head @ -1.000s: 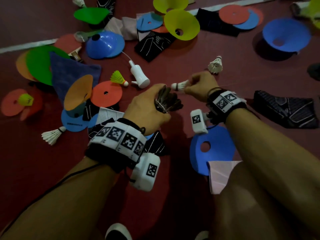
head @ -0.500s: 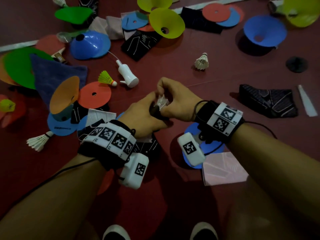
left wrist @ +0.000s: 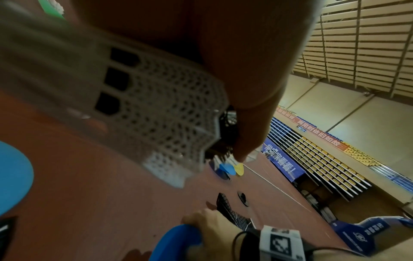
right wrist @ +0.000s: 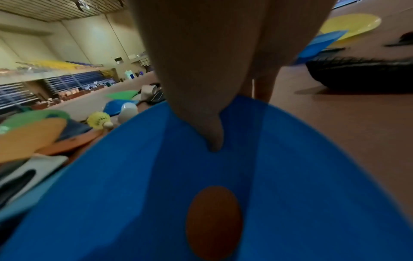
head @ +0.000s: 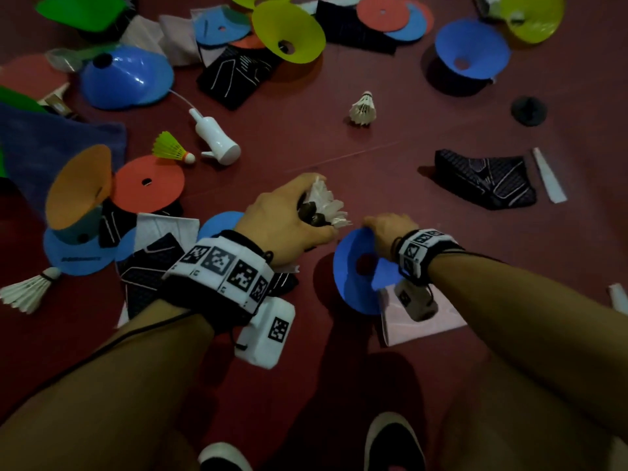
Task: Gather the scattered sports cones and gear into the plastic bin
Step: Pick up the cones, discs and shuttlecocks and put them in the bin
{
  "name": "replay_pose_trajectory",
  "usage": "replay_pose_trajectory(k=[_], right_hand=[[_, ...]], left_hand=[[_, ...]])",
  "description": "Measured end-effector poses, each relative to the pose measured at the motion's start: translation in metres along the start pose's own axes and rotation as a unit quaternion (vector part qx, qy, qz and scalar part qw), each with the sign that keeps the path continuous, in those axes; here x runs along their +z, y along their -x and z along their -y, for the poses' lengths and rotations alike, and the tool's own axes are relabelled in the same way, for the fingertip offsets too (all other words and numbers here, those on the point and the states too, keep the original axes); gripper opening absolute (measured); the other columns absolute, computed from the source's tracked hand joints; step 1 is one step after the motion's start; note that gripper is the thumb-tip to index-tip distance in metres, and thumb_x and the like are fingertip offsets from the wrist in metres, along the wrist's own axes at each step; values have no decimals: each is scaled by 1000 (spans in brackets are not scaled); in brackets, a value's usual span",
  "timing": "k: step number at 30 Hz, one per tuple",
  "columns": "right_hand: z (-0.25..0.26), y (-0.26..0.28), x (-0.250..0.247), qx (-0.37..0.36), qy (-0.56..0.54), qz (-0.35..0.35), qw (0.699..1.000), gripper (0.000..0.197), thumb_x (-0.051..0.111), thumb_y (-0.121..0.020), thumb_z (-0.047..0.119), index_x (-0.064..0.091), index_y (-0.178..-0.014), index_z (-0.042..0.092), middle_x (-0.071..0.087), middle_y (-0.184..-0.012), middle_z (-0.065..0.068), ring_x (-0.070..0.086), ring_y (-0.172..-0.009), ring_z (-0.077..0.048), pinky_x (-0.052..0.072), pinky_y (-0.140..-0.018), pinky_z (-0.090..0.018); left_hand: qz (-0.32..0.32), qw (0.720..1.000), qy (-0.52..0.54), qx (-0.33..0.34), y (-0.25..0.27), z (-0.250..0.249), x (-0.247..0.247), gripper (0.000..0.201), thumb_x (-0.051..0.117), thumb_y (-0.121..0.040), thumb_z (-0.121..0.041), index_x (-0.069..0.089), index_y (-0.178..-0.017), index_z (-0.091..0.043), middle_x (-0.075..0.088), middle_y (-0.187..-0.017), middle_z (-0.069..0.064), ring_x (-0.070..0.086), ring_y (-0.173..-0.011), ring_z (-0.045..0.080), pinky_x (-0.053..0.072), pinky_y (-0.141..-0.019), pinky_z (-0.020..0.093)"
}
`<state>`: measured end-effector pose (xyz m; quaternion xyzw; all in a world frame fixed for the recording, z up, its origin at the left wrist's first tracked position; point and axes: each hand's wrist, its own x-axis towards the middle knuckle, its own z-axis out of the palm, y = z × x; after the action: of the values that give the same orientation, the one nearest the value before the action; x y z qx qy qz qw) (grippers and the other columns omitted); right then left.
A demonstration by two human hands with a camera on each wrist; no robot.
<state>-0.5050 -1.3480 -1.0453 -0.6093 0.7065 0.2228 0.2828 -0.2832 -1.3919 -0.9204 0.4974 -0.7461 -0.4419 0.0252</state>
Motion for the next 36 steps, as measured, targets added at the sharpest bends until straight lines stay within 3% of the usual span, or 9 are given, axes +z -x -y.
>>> replay_pose_trajectory(k=[6,11,15,17,21,24,28,33,36], right_hand=[[5,-3,-49,61,-219,-132,965,32,56,-91,11,56,-123,10,61,-120,-17,59,-108,-39,50,-84,-42],[40,6,-87,48,-520,-163,837,20,53,-84,5,57,-102,12,62,-88,-11,62,-70,-32,51,-52,-35],[54,7,-99,54,-631,-164,756,28,52,-82,3,52,-107,15,60,-100,-11,62,-76,-33,58,-57,-43],[52,8,-100,70,-621,-190,757,27,52,-74,8,50,-99,19,59,-96,-7,62,-83,-36,58,-67,-52],[57,22,-113,69,-603,-193,771,16,51,-72,11,39,-77,20,46,-73,-3,47,-62,-24,42,-54,-34],[78,54,-125,83,-619,-215,751,15,49,-83,5,40,-92,13,47,-78,-4,44,-62,-21,36,-47,-30],[95,131,-140,125,-615,-168,760,21,46,-84,7,41,-103,15,52,-85,-7,56,-65,-30,54,-55,-46],[71,264,-232,172,-652,-136,726,16,44,-87,4,40,-99,13,49,-83,-9,50,-66,-27,50,-54,-44],[53,352,-304,191,-685,-150,687,13,47,-86,3,42,-94,13,52,-88,-9,53,-74,-27,46,-58,-34]], left_hand=[[-27,999,18,-5,-4,-3,-3,69,68,-60,-56,43,-124,-50,65,-107,-15,62,-104,17,49,-95,40],[-112,991,70,-29,-5,9,-19,73,72,-63,-50,40,-129,-51,61,-113,-13,61,-103,15,50,-95,39],[-177,974,138,-40,-8,19,-27,71,73,-63,-51,43,-128,-46,62,-113,-11,62,-103,14,50,-96,39],[-196,966,163,-49,-11,22,-27,69,74,-62,-51,45,-125,-44,64,-110,-7,65,-99,19,53,-91,46],[-205,959,188,-50,-15,9,-26,58,76,-68,-41,49,-119,-41,63,-105,-14,63,-97,6,52,-89,32],[-203,949,234,-55,1,-7,-29,45,79,-74,-25,51,-105,-44,63,-99,-16,62,-88,-4,51,-81,24],[-139,953,251,-98,51,-44,-44,55,79,-65,-37,51,-110,-50,66,-105,-6,66,-96,22,55,-87,43],[-145,920,336,-139,122,-161,-125,52,79,-72,-26,54,-116,-15,59,-88,4,58,-79,19,53,-71,36],[-135,909,361,-157,162,-250,-185,38,76,-80,-22,54,-109,-12,62,-87,8,64,-79,24,56,-68,37]])
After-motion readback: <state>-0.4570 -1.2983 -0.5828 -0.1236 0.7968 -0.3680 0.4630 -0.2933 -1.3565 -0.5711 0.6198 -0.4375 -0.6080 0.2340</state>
